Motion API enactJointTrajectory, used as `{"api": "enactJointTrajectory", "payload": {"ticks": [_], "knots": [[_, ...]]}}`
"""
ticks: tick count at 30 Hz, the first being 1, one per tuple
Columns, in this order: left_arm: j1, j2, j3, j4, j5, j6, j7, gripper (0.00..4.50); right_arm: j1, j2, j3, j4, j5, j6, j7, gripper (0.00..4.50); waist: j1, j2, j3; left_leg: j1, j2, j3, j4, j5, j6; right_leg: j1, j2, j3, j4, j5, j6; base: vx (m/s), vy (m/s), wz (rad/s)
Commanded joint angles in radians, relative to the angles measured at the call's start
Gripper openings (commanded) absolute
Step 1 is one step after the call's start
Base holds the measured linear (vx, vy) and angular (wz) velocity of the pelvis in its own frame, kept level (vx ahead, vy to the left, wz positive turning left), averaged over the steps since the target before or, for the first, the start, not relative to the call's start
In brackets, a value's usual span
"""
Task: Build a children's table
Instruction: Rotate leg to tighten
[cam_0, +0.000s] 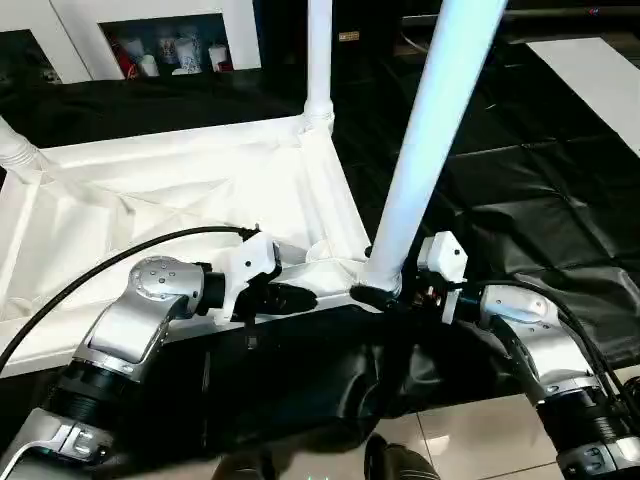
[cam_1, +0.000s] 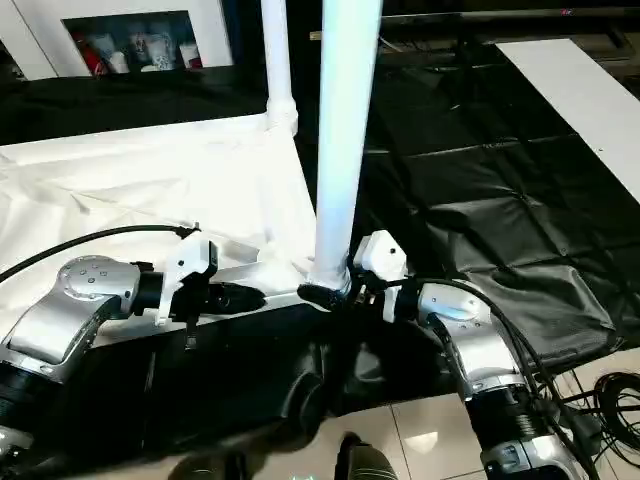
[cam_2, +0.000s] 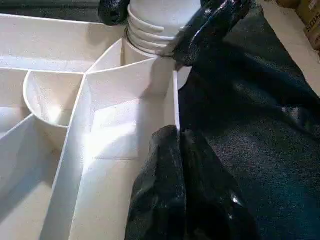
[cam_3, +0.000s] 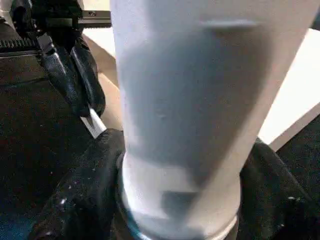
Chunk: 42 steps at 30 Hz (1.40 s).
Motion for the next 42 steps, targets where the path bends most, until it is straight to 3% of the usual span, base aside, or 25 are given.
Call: {"api": "enactJointTrajectory", "payload": {"ticks": [1,9,11,17,24,25,31,42], "knots": [[0.021,0.018,-0.042,0.016,0.024,0.013,-0.025,0.0,0.005,-0.009,0.004,0.019,-0.007,-0.008,0.012,2.75,0.001,-0.008,-0.075,0.019,0.046,-0.013,-0.048,-0.128,0.136,0.063,-0.046,0.04,-0.045,-0.122,-0.297,0.0,0.0,0.0],[0.019,0.029,-0.064,0.012,0.064,-0.019,-0.009,0.0,0.008,-0.001,0.009,0.026,-0.014,-0.019,0.006,2.72,0.003,-0.007,-0.078,0.018,0.046,-0.013,-0.046,-0.126,0.138,0.064,-0.045,0.04,-0.043,-0.115,-0.299,0.0,0.0,0.0],[0.011,0.017,-0.062,0.018,0.063,0.0,0.007,0.43,0.007,0.0,0.009,0.029,-0.014,-0.022,0.006,2.72,0.003,-0.006,-0.077,0.018,0.045,-0.013,-0.045,-0.132,0.132,0.064,-0.046,0.041,-0.043,-0.123,-0.298,0.0,0.0,0.0],[0.003,0.012,-0.075,0.021,0.074,0.002,0.026,0.72,0.004,0.002,0.01,0.032,-0.014,-0.024,0.002,2.72,0.003,-0.005,-0.076,0.02,0.046,-0.015,-0.047,-0.166,0.114,0.062,-0.046,0.041,-0.047,-0.165,-0.289,0.0,0.0,0.0],[0.001,0.012,-0.074,0.033,0.073,0.004,0.015,0.72,0.002,0.002,0.012,0.039,-0.015,-0.031,0.001,2.72,0.003,-0.006,-0.077,0.018,0.045,-0.015,-0.046,-0.163,0.115,0.064,-0.046,0.041,-0.046,-0.155,-0.291,0.0,0.0,0.0],[0.001,0.011,-0.074,0.034,0.072,0.007,0.015,0.38,0.001,0.001,0.012,0.04,-0.015,-0.032,0.0,2.72,0.004,-0.006,-0.077,0.019,0.045,-0.015,-0.046,-0.163,0.116,0.063,-0.046,0.041,-0.046,-0.157,-0.29,0.0,0.0,0.0],[-0.004,0.019,-0.088,0.041,0.094,0.034,0.021,0.01,-0.004,0.0,0.013,0.048,-0.018,-0.037,0.0,2.72,0.002,-0.008,-0.077,0.018,0.044,-0.015,-0.046,-0.161,0.118,0.063,-0.046,0.041,-0.046,-0.165,-0.287,0.0,0.0,0.0],[-0.006,0.016,-0.089,0.054,0.106,0.039,0.041,0.0,-0.007,0.007,0.01,0.057,-0.016,-0.034,-0.011,2.72,0.003,-0.008,-0.073,0.017,0.044,-0.017,-0.049,-0.197,0.097,0.059,-0.048,0.041,-0.054,-0.244,-0.261,0.0,0.0,0.0]]}}
